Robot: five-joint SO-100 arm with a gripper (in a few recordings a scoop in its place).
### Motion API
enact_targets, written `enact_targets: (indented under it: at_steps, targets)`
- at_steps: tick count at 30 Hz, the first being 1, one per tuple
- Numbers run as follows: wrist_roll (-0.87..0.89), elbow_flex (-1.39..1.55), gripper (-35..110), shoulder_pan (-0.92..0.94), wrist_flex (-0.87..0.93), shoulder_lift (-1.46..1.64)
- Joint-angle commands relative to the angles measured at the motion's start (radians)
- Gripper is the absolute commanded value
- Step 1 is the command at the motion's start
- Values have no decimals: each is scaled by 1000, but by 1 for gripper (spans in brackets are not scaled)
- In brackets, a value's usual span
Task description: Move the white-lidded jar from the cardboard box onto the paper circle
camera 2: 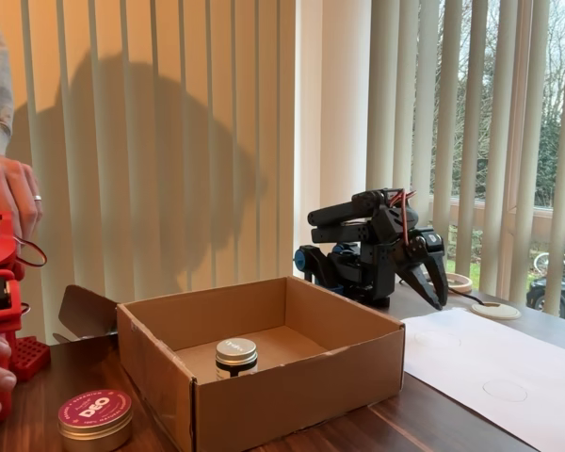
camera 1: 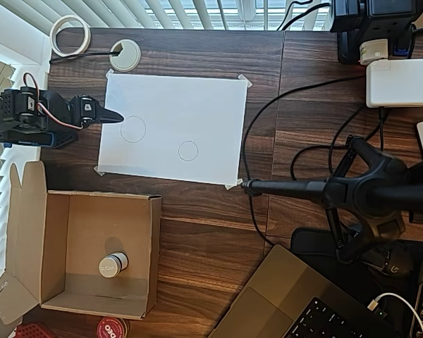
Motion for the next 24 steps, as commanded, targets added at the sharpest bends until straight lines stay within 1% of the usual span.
enact_targets:
  at_steps: [1,3,5,8,10,13,15,17,18,21,22,24]
  targets:
    - [2,-5,16,-12,2,67]
    - [5,-5,27,-9,2,67]
    - [2,-5,34,-2,0,66]
    - [-52,-25,35,21,-11,54]
    - [-118,-74,35,38,-34,11]
    - [-296,-192,38,78,-109,-123]
    - [-446,-310,38,120,-181,-261]
    - [-560,-457,37,173,-256,-403]
    - [-647,-540,36,201,-261,-486]
    - [-810,-782,36,308,-282,-716]
    - [-825,-867,37,345,-284,-792]
    - [-911,-1000,37,431,-299,-923]
